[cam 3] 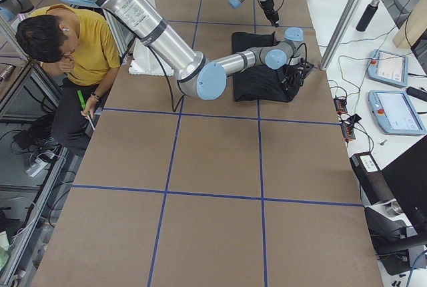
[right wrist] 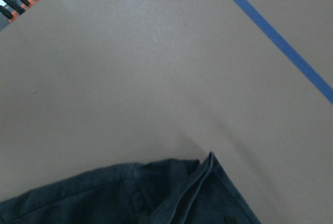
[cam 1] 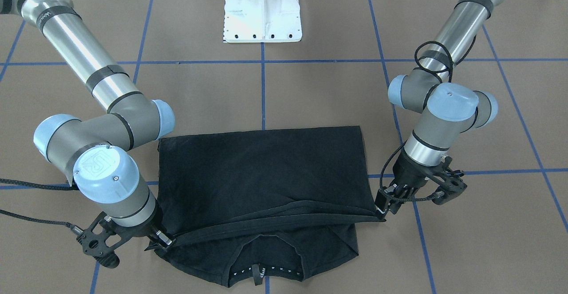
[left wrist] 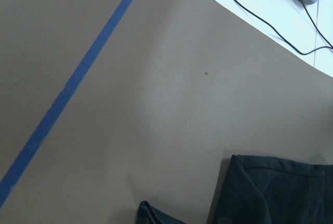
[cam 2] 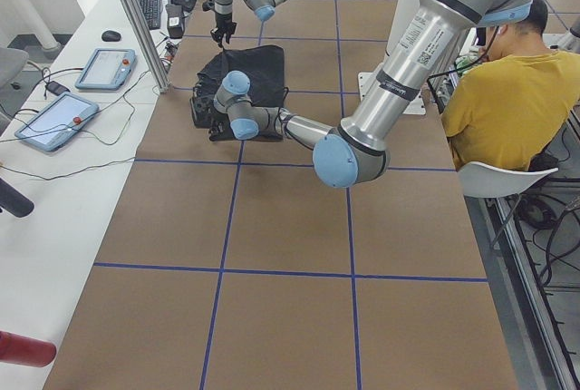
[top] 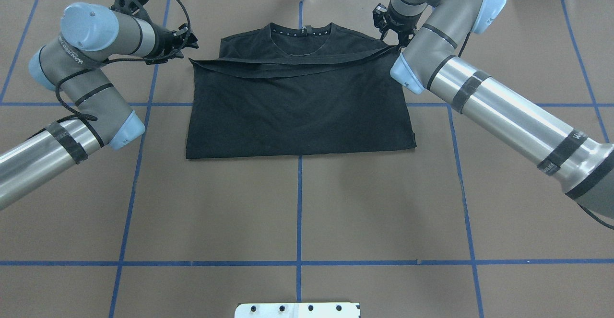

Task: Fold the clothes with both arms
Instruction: 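Move the right gripper down to the shirt's side edge nearest the robot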

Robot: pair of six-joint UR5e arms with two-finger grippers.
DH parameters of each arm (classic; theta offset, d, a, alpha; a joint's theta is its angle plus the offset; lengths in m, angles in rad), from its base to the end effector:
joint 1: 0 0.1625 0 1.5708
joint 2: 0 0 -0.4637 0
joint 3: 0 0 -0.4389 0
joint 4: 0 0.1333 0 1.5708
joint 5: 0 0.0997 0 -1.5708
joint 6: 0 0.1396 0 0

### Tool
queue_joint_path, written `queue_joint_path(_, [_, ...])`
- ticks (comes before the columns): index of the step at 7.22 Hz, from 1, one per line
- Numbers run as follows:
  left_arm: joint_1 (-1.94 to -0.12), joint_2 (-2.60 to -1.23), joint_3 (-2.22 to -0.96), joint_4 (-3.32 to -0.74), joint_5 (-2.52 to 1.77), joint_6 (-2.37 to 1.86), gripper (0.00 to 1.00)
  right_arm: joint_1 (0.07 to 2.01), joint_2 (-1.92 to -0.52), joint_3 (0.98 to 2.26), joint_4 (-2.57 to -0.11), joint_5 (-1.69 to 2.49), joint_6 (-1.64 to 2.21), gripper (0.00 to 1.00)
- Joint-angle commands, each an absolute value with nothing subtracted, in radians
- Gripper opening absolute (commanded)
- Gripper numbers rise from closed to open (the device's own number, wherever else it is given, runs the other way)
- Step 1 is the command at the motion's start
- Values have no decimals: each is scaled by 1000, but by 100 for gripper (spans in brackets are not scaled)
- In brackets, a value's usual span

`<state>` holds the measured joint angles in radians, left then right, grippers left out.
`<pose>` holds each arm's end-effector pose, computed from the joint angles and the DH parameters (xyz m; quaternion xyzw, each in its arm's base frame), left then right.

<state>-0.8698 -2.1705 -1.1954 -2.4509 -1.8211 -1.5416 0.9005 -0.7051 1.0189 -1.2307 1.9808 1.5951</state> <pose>0.4762 -0.7173 0.4194 0.1304 0.5149 -0.2849 0.7979 -0.5154 -0.7751 0.3685 -0.0412 -0.3665 0.3551 0.8590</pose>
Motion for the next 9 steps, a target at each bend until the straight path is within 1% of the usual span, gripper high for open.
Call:
queue_joint_path(1, [-871,-2171,-1195,-2459,-1822,-1542,55,815,-971,1398,-1229,1936,1692,62])
queue_joint_path(2, [-871,-2174,-1196,-2459,-1822,-1542,55,777,-1103,1548,-1229,1918,1692,66])
queue_joint_path(3, [-871,-2174,-1198,-2460,-1822,-1542,55,749,-1138,1605,-1230,1890,1712,79])
queue_joint_path(5, [-870,-2174,-1200,-2457,-1822,-1542,55,654,-1173,1638,-1230,1748,1775,79])
queue_joint_path(9, [-870,-2174,-1200,-2456,-1821,-1543,55,615,-1226,1687,-1229,1743,1801,79])
